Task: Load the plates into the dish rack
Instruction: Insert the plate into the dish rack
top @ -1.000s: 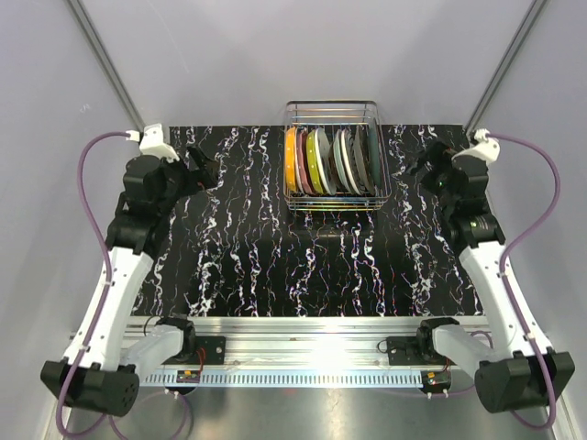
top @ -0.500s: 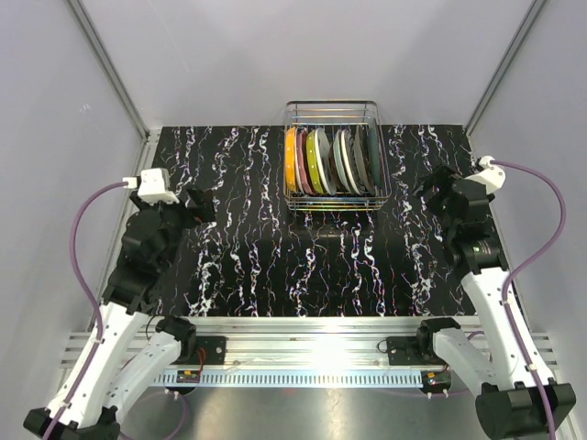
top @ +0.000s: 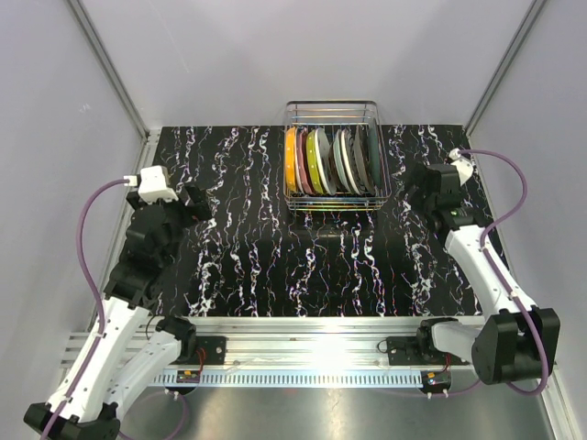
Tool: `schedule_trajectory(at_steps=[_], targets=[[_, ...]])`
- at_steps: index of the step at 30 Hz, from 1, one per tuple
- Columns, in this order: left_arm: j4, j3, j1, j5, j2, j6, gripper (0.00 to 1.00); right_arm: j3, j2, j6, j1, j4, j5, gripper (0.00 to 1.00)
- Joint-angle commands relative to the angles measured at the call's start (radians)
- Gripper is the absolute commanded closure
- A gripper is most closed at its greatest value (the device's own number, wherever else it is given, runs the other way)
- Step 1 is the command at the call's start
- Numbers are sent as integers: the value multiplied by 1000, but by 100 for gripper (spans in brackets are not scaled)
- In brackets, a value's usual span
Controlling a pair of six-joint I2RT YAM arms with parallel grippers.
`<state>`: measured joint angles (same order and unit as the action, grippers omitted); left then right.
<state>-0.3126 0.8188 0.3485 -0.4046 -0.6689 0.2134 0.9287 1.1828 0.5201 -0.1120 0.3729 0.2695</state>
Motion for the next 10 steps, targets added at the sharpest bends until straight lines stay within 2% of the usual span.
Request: schedule_trajectory(at_steps=[1, 5, 10], targets=[[32, 48, 4, -37, -9, -14, 1, 33, -29, 0, 0, -37, -1, 0], [29, 48, 4, -37, -20, -11, 1, 4, -48, 18, 0, -58, 22, 0], [33, 46, 4, -69, -32, -25, 1, 22, -14, 75, 0, -8, 83, 0]])
